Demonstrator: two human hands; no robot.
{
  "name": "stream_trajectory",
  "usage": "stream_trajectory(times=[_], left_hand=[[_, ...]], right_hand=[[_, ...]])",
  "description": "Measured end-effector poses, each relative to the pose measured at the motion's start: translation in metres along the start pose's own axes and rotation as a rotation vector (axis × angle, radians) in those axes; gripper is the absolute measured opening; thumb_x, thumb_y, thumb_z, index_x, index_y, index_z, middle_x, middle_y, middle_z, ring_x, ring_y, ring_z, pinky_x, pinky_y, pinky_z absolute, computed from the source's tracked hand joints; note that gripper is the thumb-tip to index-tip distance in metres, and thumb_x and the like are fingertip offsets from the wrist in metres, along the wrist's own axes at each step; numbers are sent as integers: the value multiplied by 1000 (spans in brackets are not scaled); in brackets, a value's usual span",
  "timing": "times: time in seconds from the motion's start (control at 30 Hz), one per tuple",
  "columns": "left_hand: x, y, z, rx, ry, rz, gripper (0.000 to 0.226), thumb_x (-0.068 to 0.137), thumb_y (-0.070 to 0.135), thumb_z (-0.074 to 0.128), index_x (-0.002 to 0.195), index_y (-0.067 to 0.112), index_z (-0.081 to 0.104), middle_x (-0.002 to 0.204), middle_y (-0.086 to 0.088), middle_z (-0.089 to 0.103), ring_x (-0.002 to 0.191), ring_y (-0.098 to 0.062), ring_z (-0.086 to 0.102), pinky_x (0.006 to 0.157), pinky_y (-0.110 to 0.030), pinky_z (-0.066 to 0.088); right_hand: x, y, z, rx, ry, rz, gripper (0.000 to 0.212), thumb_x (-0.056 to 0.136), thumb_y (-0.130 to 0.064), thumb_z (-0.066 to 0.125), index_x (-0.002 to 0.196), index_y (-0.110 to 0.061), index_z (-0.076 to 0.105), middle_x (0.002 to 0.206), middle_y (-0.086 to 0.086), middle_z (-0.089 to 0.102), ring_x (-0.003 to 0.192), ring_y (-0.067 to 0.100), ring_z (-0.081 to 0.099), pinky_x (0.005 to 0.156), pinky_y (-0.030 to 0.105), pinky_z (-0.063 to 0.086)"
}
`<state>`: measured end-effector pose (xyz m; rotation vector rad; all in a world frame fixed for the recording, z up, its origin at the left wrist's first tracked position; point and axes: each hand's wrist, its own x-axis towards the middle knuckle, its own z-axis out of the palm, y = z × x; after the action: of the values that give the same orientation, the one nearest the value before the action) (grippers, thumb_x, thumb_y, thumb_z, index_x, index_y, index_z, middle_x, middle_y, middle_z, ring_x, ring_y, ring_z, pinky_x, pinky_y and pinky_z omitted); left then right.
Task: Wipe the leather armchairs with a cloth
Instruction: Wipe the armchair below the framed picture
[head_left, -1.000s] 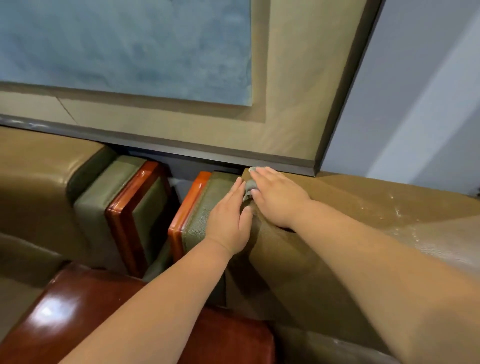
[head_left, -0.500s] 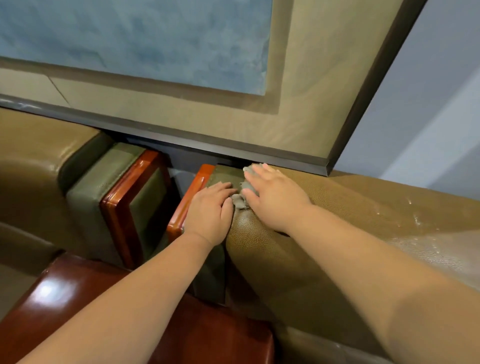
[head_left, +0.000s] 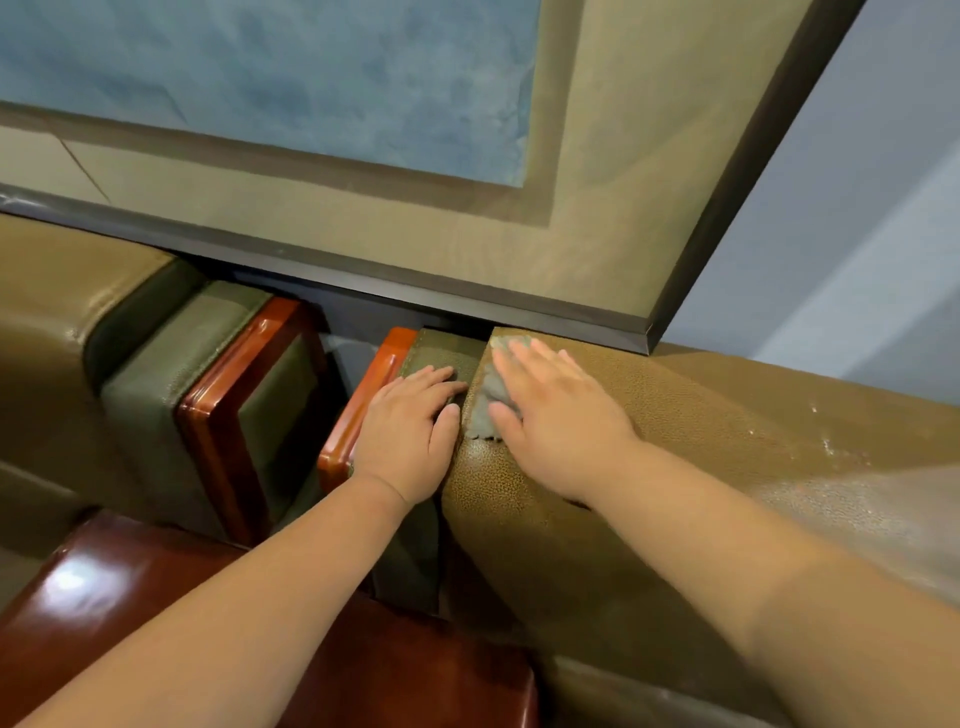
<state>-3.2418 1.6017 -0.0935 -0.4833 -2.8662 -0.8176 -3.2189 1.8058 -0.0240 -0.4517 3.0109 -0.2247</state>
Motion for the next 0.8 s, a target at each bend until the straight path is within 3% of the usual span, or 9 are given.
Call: stream_trajectory(times=[0.17,0.33,0.47,0.57,0.7,0.8], left_hand=[[-1,-1,4,-4,27,0,65,104,48,23,137,18,70,148,-4,63,145,-23,51,123,-50,35],[-1,1,1,-10,37,-1,68,104,50,20,136,18,71,146,-3,64,144,-23,52,121,-49,36],[-2,1,0,3,44,8,67,104,50,23,135,16,72,145,-5,65,143,-25,53,121,-49,38],[-2,2,0,2,46,2,65,103,48,26,133,15,73,145,-6,66,142,-26,54,121,-48,38],[-2,3,-2,1,36,-12,63,102,47,28,132,15,73,144,-5,66,140,-25,55,120,-49,40],[-1,5,-2,7,31,-5,62,101,48,31,133,14,73,143,-6,67,139,-25,56,118,-50,42]], right_hand=[[-54,13,16,-19,-18,-128,71,103,-58,26,166,-27,12,173,-4,14,160,16,9,130,40,13],[-4,51,-11,42,-47,123,64,111,-45,27,167,-21,7,175,0,2,161,19,-1,131,42,5],[-52,21,12,-1,0,-20,70,105,-54,20,166,-22,9,174,0,7,160,19,4,127,36,-2],[-56,32,10,-15,-29,-71,71,104,-60,19,165,-27,5,174,-4,6,160,17,5,126,37,1],[-25,68,-7,20,-15,132,66,109,-51,25,167,-26,5,174,-2,4,160,19,-1,129,37,2],[-49,55,5,18,36,121,66,106,-53,22,165,-29,9,174,-6,6,160,16,0,129,38,1]])
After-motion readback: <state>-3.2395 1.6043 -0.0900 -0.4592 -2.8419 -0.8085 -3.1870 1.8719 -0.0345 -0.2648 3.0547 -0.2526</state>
